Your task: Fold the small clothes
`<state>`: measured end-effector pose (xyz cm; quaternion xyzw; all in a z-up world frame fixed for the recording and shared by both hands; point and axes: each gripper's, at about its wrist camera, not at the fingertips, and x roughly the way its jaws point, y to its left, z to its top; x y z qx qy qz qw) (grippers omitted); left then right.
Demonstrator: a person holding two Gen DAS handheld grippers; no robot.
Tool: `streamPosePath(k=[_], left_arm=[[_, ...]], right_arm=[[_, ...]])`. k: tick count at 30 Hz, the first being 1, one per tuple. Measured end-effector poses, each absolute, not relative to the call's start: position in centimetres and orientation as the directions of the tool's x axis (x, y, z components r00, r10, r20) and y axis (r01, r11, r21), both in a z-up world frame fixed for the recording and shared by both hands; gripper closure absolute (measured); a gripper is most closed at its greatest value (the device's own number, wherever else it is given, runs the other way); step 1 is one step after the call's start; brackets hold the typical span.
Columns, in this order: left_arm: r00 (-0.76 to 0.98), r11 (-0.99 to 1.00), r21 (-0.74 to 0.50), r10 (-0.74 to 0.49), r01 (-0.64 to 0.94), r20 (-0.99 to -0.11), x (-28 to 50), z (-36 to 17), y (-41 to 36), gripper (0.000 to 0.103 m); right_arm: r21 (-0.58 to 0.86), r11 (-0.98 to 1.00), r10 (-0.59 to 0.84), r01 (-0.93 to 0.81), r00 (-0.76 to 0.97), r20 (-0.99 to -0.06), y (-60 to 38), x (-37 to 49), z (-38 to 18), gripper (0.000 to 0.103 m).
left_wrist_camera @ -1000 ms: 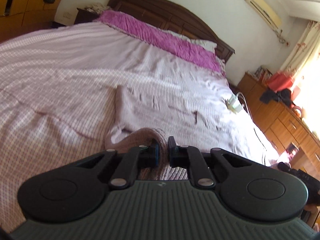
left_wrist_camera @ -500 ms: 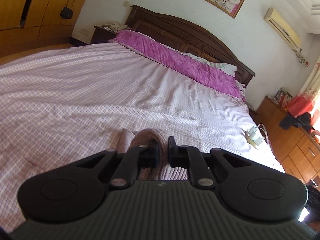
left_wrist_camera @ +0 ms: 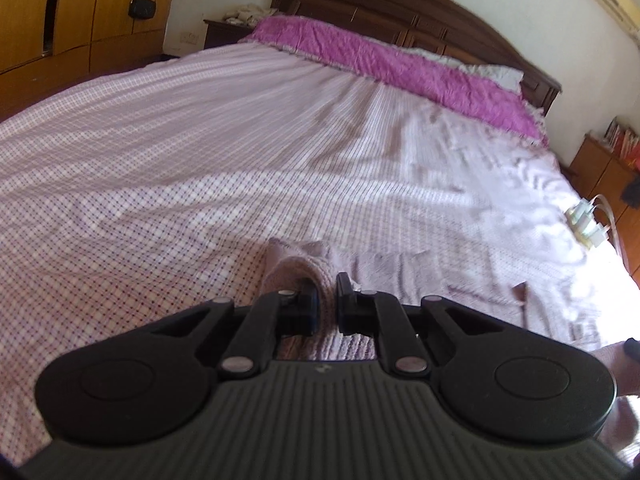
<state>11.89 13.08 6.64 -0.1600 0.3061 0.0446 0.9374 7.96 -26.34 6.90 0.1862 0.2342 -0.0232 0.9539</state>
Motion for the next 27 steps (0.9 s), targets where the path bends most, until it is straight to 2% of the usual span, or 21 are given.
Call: streamPosePath(k=[5, 12, 18, 27], left_arm=[[0.77, 0.956, -0.227, 0.0, -0.188, -0.638, 13.4, 3.5, 13.4, 0.09], [0.777, 0.963, -0.228, -0.036, -0.14, -0.628, 12.8, 3.9, 13.4, 0.087], [0.797, 0.97, -0.213, -0.037, -0.117, -0.603, 10.2, 5.8, 13.5, 0.074], [0.793, 0.965, -0.245, -0.077, -0.093, -0.604, 8.3, 6.2, 13.6, 0.073]], right_arm=[[0.302, 0.938, 0.022, 0.17, 0.84, -0.542, -26.6, 9.6, 3.2, 0.093], [0.318, 0.933, 0.04, 0.168, 0.831, -0.556, -26.6, 9.4, 2.7, 0.091], [0.361, 0.919, 0.072, 0.161, 0.83, -0.553, -27.8, 7.6, 4.5, 0.079], [0.407, 0.905, 0.125, 0.123, 0.837, -0.532, -27.1, 2.2, 7.0, 0.055]])
